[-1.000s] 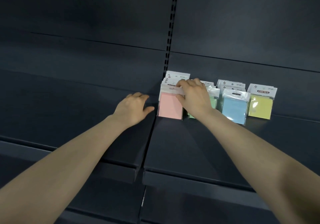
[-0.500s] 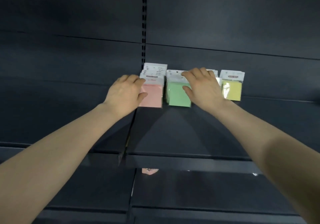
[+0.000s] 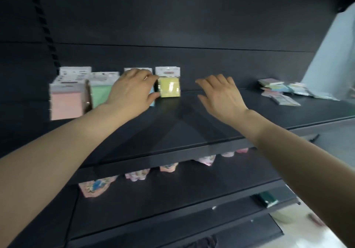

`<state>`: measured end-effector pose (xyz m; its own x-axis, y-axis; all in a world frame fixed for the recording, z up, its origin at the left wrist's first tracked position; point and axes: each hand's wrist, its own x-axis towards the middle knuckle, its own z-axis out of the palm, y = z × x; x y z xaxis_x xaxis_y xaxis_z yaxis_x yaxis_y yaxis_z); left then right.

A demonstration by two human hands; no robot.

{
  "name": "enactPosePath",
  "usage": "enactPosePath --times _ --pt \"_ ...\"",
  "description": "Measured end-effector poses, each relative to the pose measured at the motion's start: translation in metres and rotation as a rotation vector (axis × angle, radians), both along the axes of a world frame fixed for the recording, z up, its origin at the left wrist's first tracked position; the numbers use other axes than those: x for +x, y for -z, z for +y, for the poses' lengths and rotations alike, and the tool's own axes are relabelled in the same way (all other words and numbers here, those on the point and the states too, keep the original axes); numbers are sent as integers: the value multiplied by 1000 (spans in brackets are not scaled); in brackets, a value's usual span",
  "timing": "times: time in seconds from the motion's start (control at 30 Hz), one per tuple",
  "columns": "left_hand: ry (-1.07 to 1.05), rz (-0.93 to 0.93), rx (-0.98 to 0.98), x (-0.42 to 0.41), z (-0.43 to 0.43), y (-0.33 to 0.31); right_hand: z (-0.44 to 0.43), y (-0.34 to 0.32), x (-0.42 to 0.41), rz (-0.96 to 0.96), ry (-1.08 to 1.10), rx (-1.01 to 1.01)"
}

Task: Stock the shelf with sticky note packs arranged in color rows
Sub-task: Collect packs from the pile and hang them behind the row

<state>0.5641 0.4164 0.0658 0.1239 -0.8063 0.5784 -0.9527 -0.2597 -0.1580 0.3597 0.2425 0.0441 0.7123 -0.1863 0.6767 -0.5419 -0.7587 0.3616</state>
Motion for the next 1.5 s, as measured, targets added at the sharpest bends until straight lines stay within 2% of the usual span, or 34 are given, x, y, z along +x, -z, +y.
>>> enactPosePath --times 0.37,0.57,0.87,1.2,1.5 --pt "205 79 28 -193 -181 15 -128 8 -224 81 295 139" --pt "251 118 143 -252 -267 30 -198 19 -299 79 388 220" --pt "251 127 270 -265 -405 38 -301 30 -319 11 430 350" --pt "217 246 464 -265 -544 46 -393 37 -340 -7 450 469" --pt "220 415 357 -274 -569 43 -463 31 -330 50 321 502"
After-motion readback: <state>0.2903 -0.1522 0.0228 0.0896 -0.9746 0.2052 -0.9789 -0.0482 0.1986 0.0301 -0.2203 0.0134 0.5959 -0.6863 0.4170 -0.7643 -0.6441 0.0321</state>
